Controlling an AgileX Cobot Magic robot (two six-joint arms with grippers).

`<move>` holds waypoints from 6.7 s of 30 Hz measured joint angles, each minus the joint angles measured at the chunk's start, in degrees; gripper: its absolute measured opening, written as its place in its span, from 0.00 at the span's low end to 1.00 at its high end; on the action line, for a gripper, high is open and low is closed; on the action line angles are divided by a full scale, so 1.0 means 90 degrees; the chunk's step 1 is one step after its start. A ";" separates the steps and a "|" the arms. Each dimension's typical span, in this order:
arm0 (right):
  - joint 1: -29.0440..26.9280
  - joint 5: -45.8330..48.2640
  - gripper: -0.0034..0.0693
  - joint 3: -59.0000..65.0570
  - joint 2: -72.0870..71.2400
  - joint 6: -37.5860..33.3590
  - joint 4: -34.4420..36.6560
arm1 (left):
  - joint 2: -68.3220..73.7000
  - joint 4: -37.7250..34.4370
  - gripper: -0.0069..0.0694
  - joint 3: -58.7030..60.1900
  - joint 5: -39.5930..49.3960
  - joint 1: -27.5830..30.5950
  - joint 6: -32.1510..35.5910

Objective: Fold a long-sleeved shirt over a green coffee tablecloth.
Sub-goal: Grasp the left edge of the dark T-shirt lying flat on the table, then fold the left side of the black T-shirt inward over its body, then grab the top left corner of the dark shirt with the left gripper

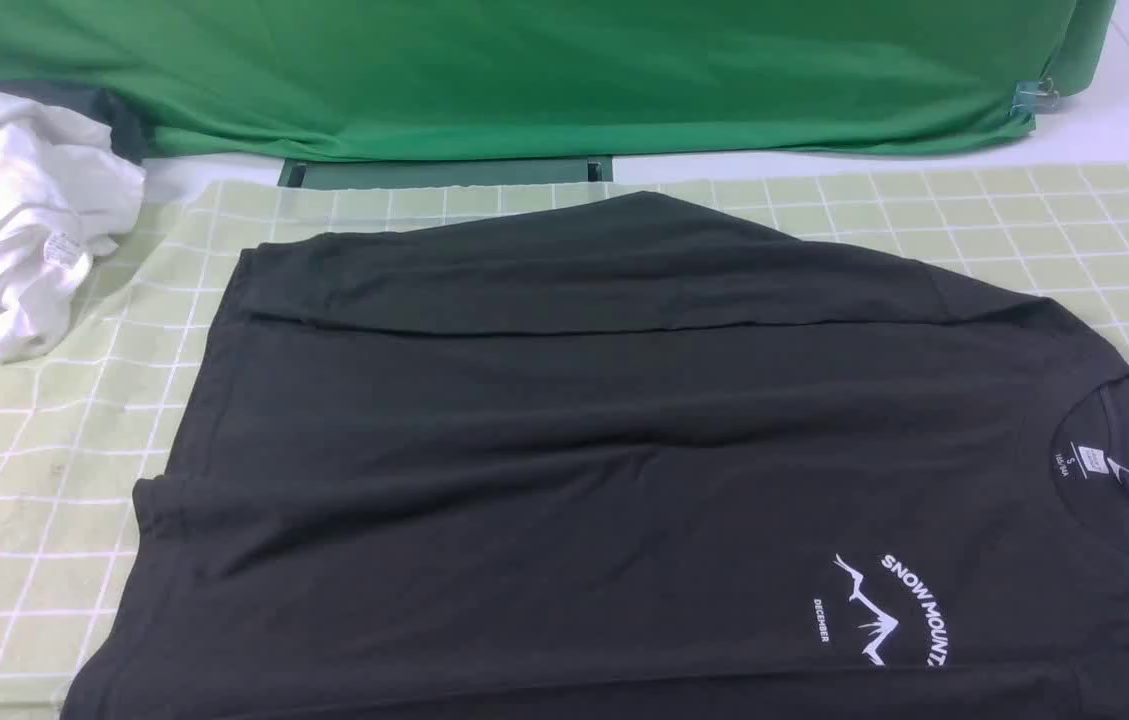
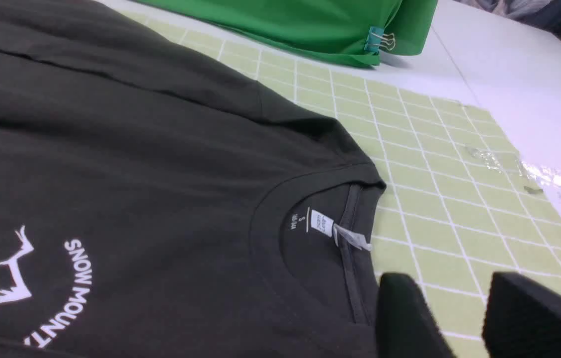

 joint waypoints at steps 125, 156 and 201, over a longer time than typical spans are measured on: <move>0.4819 0.1741 0.05 -0.5088 0.6139 0.2175 0.0272 | 0.8909 0.0146 0.13 -0.3616 0.4500 -0.0747 0.0052; 0.4819 0.1404 0.10 -0.5088 0.6139 0.2156 0.0272 | 0.9491 0.0688 0.11 -0.7098 0.3902 -0.0747 0.0333; 0.4819 0.1406 0.15 -0.5088 0.6139 0.2156 0.0286 | 1.4344 0.0835 0.65 -1.1645 0.4036 -0.0747 -0.1495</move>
